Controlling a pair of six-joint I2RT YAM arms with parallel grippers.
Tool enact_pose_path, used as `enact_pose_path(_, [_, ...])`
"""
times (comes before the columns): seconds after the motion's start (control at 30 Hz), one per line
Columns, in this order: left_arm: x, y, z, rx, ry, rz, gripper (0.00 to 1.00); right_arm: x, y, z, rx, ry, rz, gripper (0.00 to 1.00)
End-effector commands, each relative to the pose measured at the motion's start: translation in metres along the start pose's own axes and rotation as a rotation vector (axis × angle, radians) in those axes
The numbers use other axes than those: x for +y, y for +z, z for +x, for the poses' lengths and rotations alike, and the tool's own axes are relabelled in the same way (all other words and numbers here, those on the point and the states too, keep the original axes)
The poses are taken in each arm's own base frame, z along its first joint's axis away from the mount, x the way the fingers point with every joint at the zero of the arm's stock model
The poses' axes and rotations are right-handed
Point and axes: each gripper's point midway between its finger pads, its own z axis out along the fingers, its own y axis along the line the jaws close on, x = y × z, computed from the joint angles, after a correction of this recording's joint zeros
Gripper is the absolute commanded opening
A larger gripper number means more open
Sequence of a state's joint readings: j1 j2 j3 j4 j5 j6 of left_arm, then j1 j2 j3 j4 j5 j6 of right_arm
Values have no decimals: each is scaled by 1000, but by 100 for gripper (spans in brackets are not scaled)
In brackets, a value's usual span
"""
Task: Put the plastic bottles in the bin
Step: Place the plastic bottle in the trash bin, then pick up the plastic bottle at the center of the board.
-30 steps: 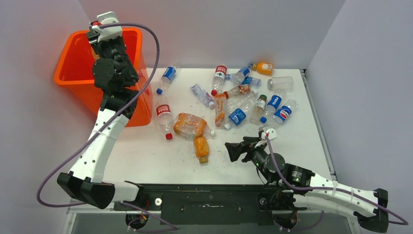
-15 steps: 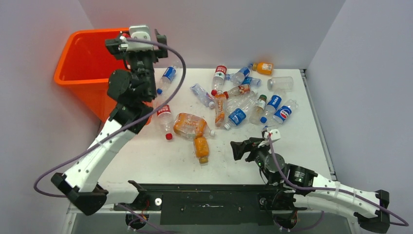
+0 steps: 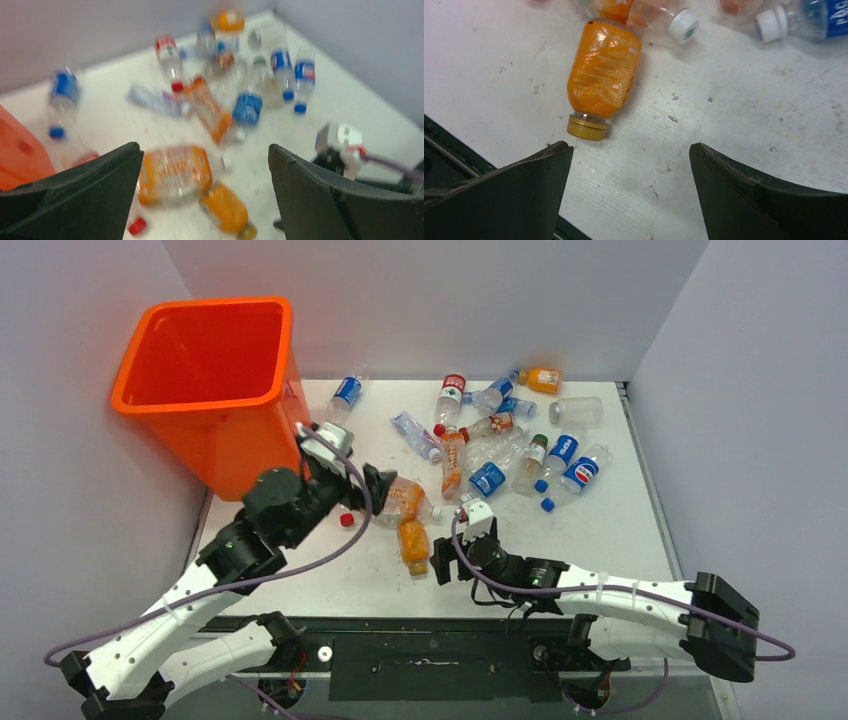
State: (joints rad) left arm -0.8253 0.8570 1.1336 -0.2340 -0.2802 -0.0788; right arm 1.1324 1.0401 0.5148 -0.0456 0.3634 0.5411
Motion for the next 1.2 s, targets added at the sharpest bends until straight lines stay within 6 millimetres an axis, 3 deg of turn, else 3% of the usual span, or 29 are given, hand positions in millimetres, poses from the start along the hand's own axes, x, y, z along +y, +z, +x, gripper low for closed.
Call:
enact_pose_path(0.0, [-18,-26,109,252,-148,98,96,48,15,-21,-27,88,-185,90])
enact_pose_path(0.2, [-5,-41,112,101,-270,57,96,62,42,-10,6,110,-203,90])
enact_pose_path(0.53, [3,-52,131,103,-305,22,96,51,80,16,58,88,-90,93])
enact_pose_path(0.7, [8,-51,126,98,-255,-2,96,48,89,23,76,60,-64,99])
enact_pose_path(0.8, [12,-47,106,107,-210,-30,96,53,93,26,81,52,-90,92])
enact_pose_path(0.87, [25,-43,91,122,-194,-127,96,55,97,32,94,55,-100,86])
enact_pose_path(0.97, [31,-31,79,133,-112,-164,96,56,100,39,108,66,-102,65])
enact_pose_path(1.03, [29,-25,79,114,-66,-146,96,54,100,41,109,71,-100,54])
enact_pose_path(1.17, [17,-19,99,78,-2,-47,96,48,87,39,119,52,-89,34])
